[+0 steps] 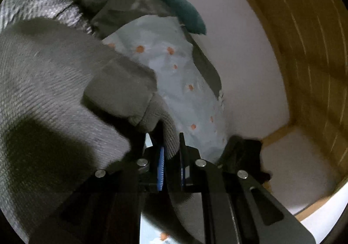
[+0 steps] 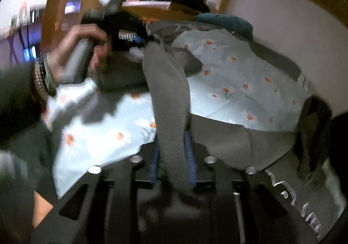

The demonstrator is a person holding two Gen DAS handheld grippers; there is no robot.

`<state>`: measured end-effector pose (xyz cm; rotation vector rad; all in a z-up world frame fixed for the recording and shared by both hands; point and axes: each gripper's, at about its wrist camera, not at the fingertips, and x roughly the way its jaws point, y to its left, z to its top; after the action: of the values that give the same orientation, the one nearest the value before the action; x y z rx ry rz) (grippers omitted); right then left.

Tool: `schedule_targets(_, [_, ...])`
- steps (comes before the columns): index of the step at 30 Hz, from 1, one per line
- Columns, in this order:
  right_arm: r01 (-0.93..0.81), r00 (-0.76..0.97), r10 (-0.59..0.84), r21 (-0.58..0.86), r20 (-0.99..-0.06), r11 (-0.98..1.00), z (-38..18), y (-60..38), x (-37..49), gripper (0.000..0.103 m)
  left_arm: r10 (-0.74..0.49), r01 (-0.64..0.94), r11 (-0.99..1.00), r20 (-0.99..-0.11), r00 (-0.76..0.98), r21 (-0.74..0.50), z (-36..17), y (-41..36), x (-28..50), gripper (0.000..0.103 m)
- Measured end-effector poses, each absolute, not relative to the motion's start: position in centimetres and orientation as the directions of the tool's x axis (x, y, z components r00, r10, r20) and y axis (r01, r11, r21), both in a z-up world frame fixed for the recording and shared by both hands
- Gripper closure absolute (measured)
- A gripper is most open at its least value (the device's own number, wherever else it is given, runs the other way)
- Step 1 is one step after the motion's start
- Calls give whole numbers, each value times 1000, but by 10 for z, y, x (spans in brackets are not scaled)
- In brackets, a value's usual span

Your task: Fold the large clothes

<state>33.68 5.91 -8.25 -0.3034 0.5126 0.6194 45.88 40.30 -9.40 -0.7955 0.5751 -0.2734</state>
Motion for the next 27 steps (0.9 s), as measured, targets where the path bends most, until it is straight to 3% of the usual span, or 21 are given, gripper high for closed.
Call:
schedule_targets(1, [-627, 678, 517, -45, -523, 777, -73, 51, 337, 19, -430, 31, 703, -391, 814, -711, -92, 396, 457, 94])
schedule_targets(2, [-639, 658, 571, 37, -490, 768, -61, 42, 337, 4, -419, 46, 738, -404, 813, -673, -90, 386, 456, 94])
schedule_targets(6, [-659, 534, 709, 298, -461, 691, -31, 16, 359, 3, -360, 125, 865, -428, 829, -485, -76, 346, 447, 94])
schedule_targets(10, [-555, 528, 728, 470, -438, 686, 0, -7, 407, 3, -363, 279, 926, -399, 842, -252, -66, 278, 423, 94])
schedule_targets(13, [-461, 534, 660, 473, -528, 751, 10, -7, 446, 3, -373, 391, 920, -403, 836, -40, -76, 214, 396, 94])
schedule_targets(18, [-267, 279, 607, 547, -744, 793, -40, 12, 510, 3, -396, 533, 813, -449, 801, 235, -113, 123, 351, 94])
schedule_targets(19, [-221, 263, 542, 497, -798, 839, -55, 13, 517, 5, -395, 544, 795, -451, 800, 268, -117, 112, 348, 94])
schedule_targets(21, [-132, 258, 454, 435, -852, 891, -77, 6, 526, 41, -387, 557, 764, -460, 799, 324, -126, 98, 338, 94])
schedule_targets(22, [-123, 257, 462, 446, -849, 887, -82, 2, 528, 72, -380, 561, 750, -465, 799, 350, -130, 92, 336, 94])
schedule_targets(23, [-117, 280, 475, 462, -834, 879, -85, -4, 528, 87, -373, 557, 749, -465, 803, 360, -132, 90, 335, 94])
schedule_targets(25, [-125, 334, 496, 484, -801, 866, -79, -14, 526, 91, -364, 541, 770, -463, 808, 338, -130, 95, 337, 94])
schedule_targets(27, [-176, 426, 575, 559, -698, 810, -59, -30, 515, 93, -352, 497, 817, -429, 832, 293, -122, 105, 338, 93])
